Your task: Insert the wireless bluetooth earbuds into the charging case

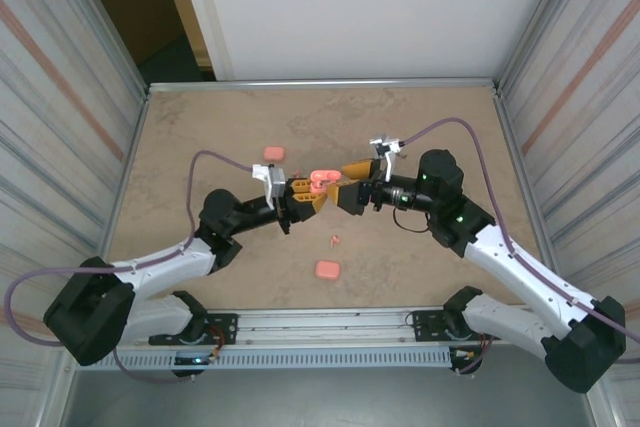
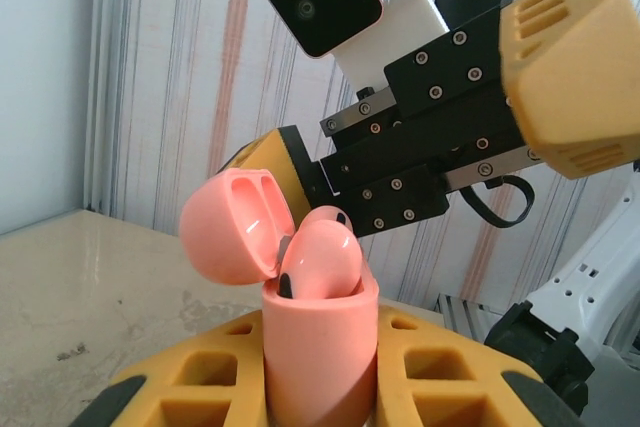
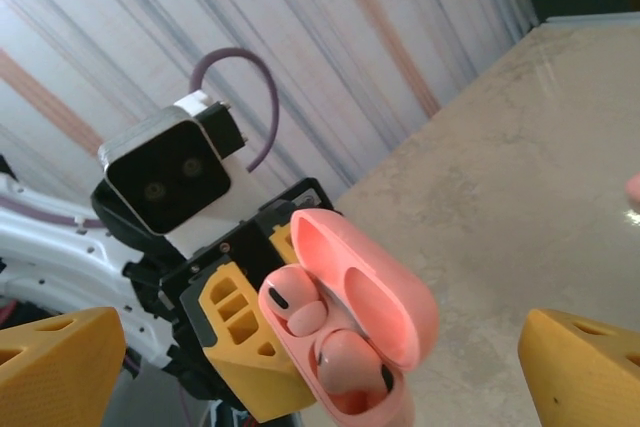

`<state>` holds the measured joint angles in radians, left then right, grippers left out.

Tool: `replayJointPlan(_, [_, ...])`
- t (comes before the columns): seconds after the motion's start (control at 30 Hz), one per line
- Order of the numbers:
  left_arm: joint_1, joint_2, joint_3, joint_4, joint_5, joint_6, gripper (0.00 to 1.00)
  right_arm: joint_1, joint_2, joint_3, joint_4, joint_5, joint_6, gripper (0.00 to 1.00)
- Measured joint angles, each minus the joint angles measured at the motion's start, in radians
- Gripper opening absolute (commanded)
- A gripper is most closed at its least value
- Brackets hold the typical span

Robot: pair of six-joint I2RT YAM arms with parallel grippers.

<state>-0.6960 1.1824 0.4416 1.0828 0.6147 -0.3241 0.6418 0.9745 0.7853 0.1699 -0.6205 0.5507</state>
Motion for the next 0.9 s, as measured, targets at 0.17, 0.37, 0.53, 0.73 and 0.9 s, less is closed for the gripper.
replayJointPlan(0.17, [0.0,0.006,0.006,0.0,0.011,-0.008,0.0,0.018,0.01,0.003,0.012,-0.035,-0.001,0.93])
replayJointPlan(0.37, [0.0,0.012,0.015,0.002,0.014,-0.011,0.0,0.022,0.01,0.016,0.017,-0.04,-0.005,0.88])
replayJointPlan(0.53, [0.0,0.013,0.019,0.0,0.019,-0.011,0.0,0.022,0.011,0.017,0.016,-0.039,-0.01,0.83])
replayJointPlan(0.73, [0.0,0.013,0.024,-0.003,0.021,-0.01,0.0,0.022,0.007,0.017,0.015,-0.037,-0.013,0.81])
replayJointPlan(0.9, [-0.001,0.013,0.028,-0.013,0.018,-0.01,0.0,0.027,-0.013,0.017,0.008,-0.032,-0.029,0.79])
